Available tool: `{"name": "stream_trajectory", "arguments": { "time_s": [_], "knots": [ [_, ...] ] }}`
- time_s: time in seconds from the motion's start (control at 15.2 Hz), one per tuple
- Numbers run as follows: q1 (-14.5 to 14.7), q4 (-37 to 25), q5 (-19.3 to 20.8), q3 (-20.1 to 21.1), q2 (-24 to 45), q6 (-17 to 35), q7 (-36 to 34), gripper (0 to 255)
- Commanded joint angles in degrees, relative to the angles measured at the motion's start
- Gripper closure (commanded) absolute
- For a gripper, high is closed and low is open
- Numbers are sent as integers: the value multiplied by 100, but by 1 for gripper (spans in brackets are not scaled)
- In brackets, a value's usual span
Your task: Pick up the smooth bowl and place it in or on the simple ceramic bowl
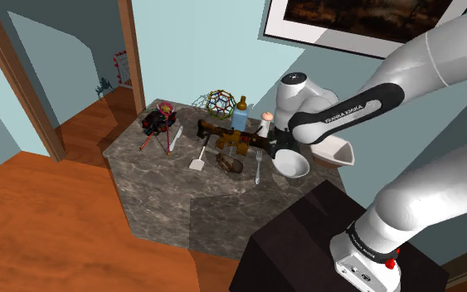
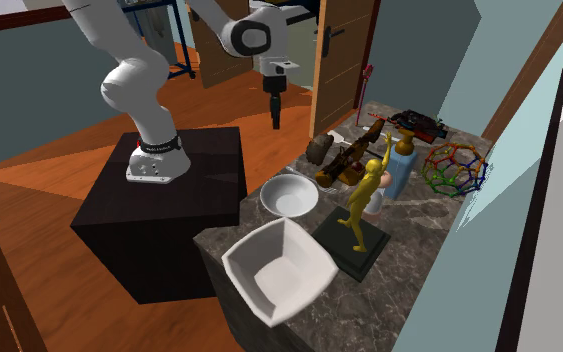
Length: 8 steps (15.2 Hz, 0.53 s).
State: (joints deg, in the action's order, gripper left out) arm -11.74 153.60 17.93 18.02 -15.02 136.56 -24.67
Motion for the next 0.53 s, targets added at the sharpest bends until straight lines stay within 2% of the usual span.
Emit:
{"name": "stream_trajectory", "arguments": {
  "time_s": [0.0, 0.26, 0.46],
  "knots": [
    [-256, -71, 646, 153, 527, 311, -510, 0],
    [-611, -407, 2191, 217, 1609, 569, -1700, 0],
    [-622, -772, 3307, 19, 2417, 547, -2550, 0]
  ]
}}
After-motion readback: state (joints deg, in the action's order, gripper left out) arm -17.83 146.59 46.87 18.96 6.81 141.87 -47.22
